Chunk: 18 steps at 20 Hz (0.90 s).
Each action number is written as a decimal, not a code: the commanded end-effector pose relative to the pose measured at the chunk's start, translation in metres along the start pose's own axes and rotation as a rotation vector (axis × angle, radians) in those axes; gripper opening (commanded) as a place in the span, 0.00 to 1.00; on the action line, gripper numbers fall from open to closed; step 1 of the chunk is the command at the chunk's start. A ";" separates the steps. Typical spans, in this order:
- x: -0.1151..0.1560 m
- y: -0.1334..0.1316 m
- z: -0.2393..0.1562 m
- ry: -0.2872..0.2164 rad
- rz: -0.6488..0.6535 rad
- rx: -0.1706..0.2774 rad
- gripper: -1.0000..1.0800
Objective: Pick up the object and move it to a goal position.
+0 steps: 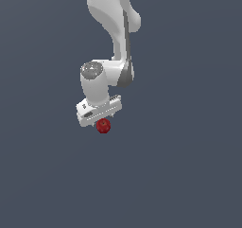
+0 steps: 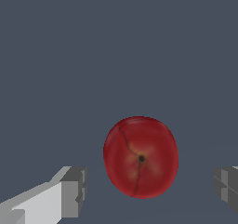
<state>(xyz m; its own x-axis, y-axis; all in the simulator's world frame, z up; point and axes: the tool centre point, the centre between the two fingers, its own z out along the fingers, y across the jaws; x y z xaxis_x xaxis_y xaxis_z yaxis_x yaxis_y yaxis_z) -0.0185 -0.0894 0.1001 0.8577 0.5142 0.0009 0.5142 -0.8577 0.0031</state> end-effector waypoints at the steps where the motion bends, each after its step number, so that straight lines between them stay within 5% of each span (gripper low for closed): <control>1: -0.002 0.001 0.003 -0.001 -0.018 0.002 0.96; 18: -0.004 0.000 0.047 -0.001 -0.027 0.003 0.96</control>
<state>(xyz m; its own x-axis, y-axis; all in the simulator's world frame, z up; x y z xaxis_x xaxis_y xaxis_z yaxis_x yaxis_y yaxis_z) -0.0219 -0.0917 0.0600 0.8437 0.5368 -0.0005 0.5368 -0.8437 -0.0005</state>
